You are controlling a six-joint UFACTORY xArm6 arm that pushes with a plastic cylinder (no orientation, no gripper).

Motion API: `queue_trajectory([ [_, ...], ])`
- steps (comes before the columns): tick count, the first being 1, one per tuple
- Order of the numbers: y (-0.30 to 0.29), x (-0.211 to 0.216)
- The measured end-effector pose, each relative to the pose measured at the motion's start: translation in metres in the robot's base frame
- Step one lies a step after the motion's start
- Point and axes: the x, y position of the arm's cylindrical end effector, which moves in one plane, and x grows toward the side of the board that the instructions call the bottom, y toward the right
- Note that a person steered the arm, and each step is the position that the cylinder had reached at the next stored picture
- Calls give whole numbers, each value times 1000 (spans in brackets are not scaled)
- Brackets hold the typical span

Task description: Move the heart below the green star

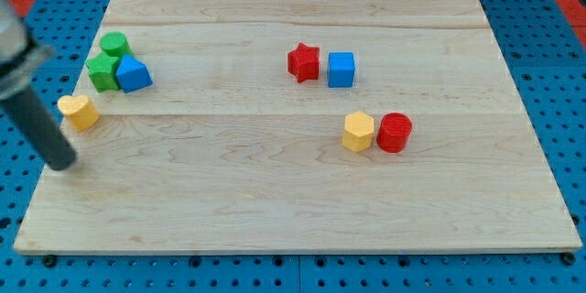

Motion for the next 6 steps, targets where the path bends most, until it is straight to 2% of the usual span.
queue_trajectory([
  [1, -7, -22],
  [2, 24, -54],
  [4, 103, -61],
  [6, 306, -68],
])
